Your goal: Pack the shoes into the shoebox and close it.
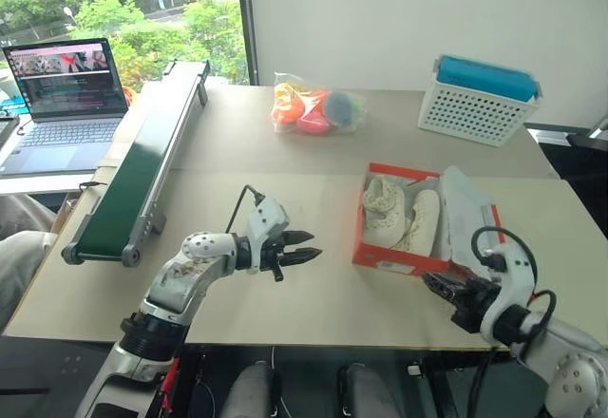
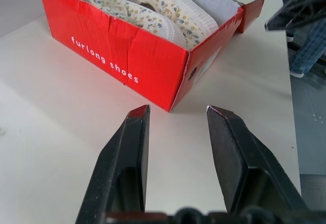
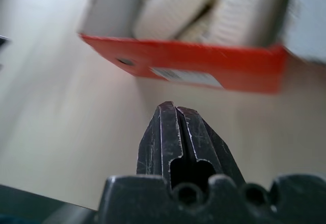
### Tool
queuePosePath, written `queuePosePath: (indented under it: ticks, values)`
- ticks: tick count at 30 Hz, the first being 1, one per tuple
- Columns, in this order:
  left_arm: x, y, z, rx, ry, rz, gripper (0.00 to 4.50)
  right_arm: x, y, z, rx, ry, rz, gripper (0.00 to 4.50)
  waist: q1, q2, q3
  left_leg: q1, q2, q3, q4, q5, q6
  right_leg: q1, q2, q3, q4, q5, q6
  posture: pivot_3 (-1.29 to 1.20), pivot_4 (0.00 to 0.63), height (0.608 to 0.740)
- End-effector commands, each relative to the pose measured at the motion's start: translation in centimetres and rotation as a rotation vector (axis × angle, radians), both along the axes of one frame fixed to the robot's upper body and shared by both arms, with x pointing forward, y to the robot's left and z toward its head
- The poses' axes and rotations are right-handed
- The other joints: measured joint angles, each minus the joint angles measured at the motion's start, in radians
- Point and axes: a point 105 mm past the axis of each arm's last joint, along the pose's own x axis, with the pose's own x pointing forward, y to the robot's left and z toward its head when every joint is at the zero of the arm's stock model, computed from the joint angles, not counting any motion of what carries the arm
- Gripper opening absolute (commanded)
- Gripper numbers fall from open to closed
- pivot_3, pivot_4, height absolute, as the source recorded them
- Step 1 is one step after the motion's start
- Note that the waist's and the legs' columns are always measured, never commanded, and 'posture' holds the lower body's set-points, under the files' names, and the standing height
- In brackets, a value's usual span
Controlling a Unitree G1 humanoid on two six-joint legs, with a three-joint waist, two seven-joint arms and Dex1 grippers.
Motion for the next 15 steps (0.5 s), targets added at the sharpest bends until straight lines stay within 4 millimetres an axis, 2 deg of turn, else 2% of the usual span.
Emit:
queuePosePath:
  ticks: [1, 4, 6, 8, 12, 15]
  values:
    - [0.0, -0.4, 0.8, -0.007, -0.038, -0.034, 1.88, 0.2, 0.4, -0.3, 0.026, -0.001, -0.111, 0.03, -0.003, 0.0, 0.0, 0.0, 0.0, 0.0, 0.0, 0.0, 0.0, 0.0, 0.0, 0.0, 0.0, 0.0, 0.0, 0.0, 0.15, 0.705]
    - [-0.2, -0.6, 0.7, -0.005, -0.038, -0.045, 1.88, 1.1, 0.1, -1.5, 0.096, 0.045, -0.292, 0.03, -0.009, 0.001, -0.001, 0.0, 0.001, 0.0, 0.0, 0.0, -0.001, -0.001, 0.001, 0.001, 0.001, 0.0, 0.0, 0.0, 0.15, 0.705]
    - [-0.1, -0.7, 0.9, -0.008, -0.038, -0.044, 1.88, 1.6, -1.3, -2.1, 0.146, 0.078, -0.46, 0.03, -0.008, 0.002, -0.001, 0.0, 0.0, 0.0, 0.0, 0.0, -0.001, -0.001, 0.001, 0.001, 0.0, 0.0, 0.0, 0.0, 0.15, 0.705]
    - [-0.1, -0.7, 1.0, -0.008, -0.04, -0.044, 1.88, 2.1, -2.3, -2.0, 0.17, 0.084, -0.554, 0.03, -0.003, 0.002, -0.001, 0.0, -0.001, 0.0, 0.0, 0.0, -0.001, -0.001, 0.0, 0.001, 0.0, 0.0, 0.0, 0.0, 0.15, 0.705]
    - [0.0, -0.5, 1.0, -0.007, -0.041, -0.04, 1.88, 2.3, -3.6, -1.9, 0.144, 0.107, -0.639, 0.03, -0.002, 0.003, 0.0, -0.001, -0.001, 0.0, -0.002, 0.001, -0.001, -0.002, 0.001, 0.0, 0.0, -0.001, 0.0, 0.0, 0.15, 0.705]
    - [0.1, -0.5, 1.1, -0.004, -0.041, -0.037, 1.88, 2.5, -3.6, -2.0, 0.152, 0.123, -0.663, 0.03, -0.004, 0.004, 0.0, -0.001, -0.001, 0.0, -0.001, 0.001, -0.002, -0.002, 0.001, 0.0, 0.001, -0.001, 0.0, 0.0, 0.15, 0.705]
